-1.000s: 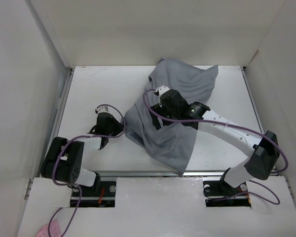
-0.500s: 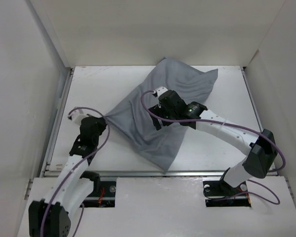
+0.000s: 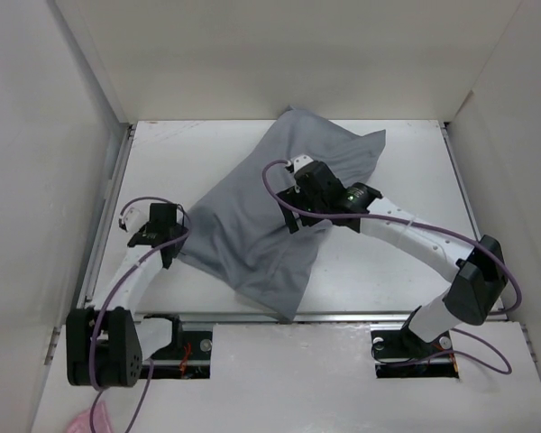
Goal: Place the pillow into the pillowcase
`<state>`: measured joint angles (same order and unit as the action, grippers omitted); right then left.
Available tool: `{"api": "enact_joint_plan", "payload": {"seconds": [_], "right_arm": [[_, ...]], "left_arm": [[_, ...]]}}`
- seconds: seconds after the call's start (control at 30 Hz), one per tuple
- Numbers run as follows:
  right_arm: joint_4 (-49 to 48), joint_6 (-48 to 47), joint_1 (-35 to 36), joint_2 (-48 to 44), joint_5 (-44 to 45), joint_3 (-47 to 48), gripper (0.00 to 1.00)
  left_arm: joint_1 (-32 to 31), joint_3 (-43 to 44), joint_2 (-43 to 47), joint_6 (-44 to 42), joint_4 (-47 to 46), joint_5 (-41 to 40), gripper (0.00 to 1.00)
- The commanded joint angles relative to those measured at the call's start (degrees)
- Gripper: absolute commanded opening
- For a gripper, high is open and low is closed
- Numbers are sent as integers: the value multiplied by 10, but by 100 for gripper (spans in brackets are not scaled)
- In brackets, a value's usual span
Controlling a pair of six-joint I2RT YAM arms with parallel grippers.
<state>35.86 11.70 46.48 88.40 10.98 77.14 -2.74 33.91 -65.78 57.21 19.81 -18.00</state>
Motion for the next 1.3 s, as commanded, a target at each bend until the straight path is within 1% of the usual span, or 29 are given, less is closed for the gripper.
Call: {"api": "enact_joint_plan", "payload": {"seconds": [0.0,0.03,0.07,0.1,0.13,0.2,0.27,0.37,0.43,0.5,0.53,0.57,0.63,0.73,0.77,0.8,0.87,0.9,0.93,1.0,1.03,1.07,1.1,1.13,1.17,1.27], "right_arm": [[17,18,0,-27,-1,3,90],[18,24,0,-32,-21,-4,90],[18,24,0,-32,-69,-14,90],[18,24,0,-39,-91,-37,90],[12,40,0,-50,-101,-49,90],[-1,55,17,-57,-106,-76,86],[-27,82,17,-51,-106,-81,81],[-60,120,17,-23,-101,-94,77],[-77,136,17,-17,-106,-99,72],[-111,141,17,-10,-119,-109,69],[-119,151,17,-10,-119,-116,61],[-126,151,17,-10,-109,-127,56],[-126,165,17,-10,-93,-139,49],[-132,178,17,-10,-72,-162,26],[-126,183,17,-10,-67,-168,0],[-106,189,17,-16,-67,-177,0],[-82,197,17,-54,-61,-197,0],[-67,204,17,-74,-51,-223,0],[-33,209,17,-119,-46,-236,0],[-2,216,17,-161,-54,-263,0],[19,222,17,-181,-65,-291,0],[19,232,17,-214,-82,-310,0],[19,238,17,-231,-103,-332,2],[12,248,17,-247,-134,-381,8],[-4,257,17,-274,-146,-405,10],[-11,280,17,-299,-162,-452,10]], "left_arm": [[-6,21,81,-15,62,21,70],[-6,27,120,-31,57,26,79],[-6,34,136,-37,57,26,82],[-11,34,151,-46,57,31,84],[-11,47,171,-53,62,31,100],[-17,71,177,-71,69,26,100],[-23,86,177,-76,74,10,100],[-23,113,165,-76,74,31,100],[-38,113,165,-76,42,31,100],[-44,113,152,-82,35,38,100],[-49,120,152,-82,29,38,100],[-49,127,143,-88,29,38,100],[-60,127,135,-88,29,38,100],[-67,127,130,-93,21,32,100],[-67,127,124,-98,21,32,100],[-67,127,124,-98,21,32,100],[-67,127,124,-98,21,27,100],[-67,127,124,-98,21,27,100],[-67,127,124,-105,21,27,100],[-67,127,124,-105,13,27,100],[-67,127,124,-111,13,27,100],[-67,127,124,-112,13,27,100],[-67,132,117,-112,13,27,100],[-67,132,109,-112,8,32,100],[-67,137,109,-112,8,32,100],[-72,143,94,-112,8,32,100]]}}
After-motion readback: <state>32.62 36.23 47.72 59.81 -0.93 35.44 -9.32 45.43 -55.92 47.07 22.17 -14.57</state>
